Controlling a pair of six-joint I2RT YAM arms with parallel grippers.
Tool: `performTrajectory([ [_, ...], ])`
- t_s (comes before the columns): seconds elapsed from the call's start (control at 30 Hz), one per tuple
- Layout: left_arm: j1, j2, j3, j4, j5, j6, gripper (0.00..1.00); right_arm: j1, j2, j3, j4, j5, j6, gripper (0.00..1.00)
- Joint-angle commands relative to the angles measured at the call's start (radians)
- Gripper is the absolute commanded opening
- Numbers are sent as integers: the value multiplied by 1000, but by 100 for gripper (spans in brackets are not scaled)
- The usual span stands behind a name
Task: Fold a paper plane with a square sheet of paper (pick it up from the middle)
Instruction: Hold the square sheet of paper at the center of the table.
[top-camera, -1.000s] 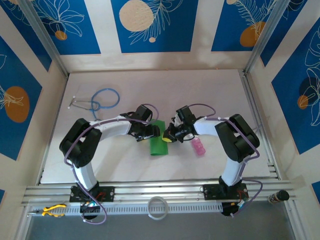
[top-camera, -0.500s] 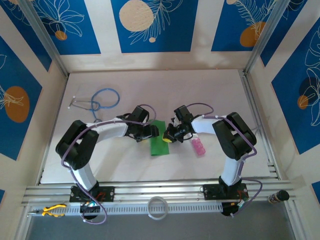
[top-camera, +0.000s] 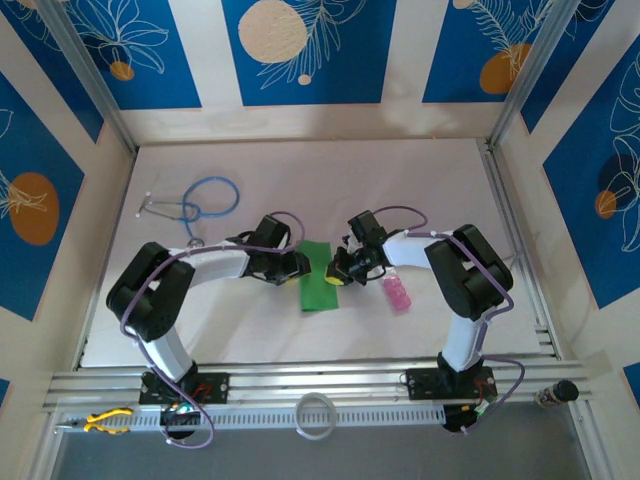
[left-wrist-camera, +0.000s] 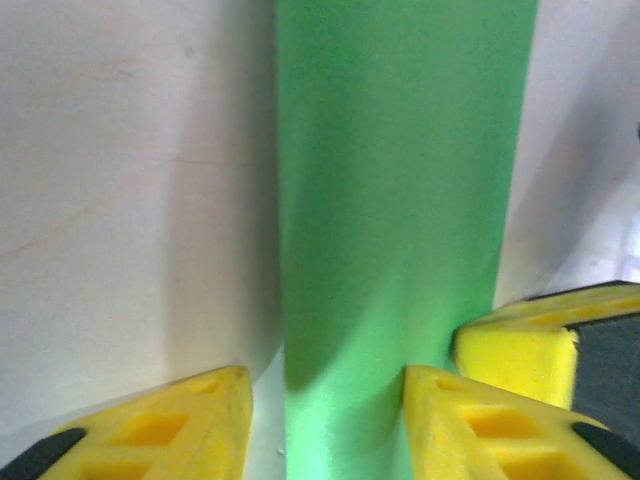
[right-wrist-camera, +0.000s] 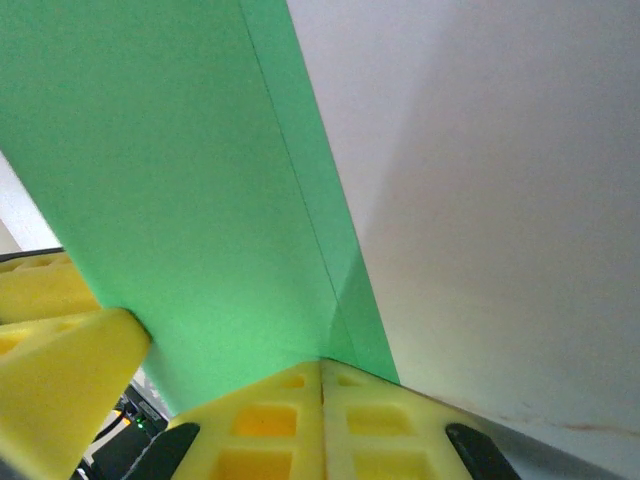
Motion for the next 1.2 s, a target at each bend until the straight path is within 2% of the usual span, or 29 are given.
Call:
performTrajectory([
  [0.0, -3, -9, -10, 60, 57, -3, 41, -3, 3, -20, -40, 14, 4, 7],
  [0.37, -6, -1, 23, 13, 26, 26, 36, -15, -84, -30, 20, -26, 0, 10],
  [0.73, -18, 34, 94, -118, -61, 43, 43, -138, -289, -137, 8, 26, 0, 12],
  [0.83, -30, 51, 125, -162, -85, 61, 46, -151, -310, -156, 8, 31, 4, 12],
  [1.17, -38, 79, 156, -240, -115, 117, 46, -153, -310, -161, 10, 20, 2, 13],
])
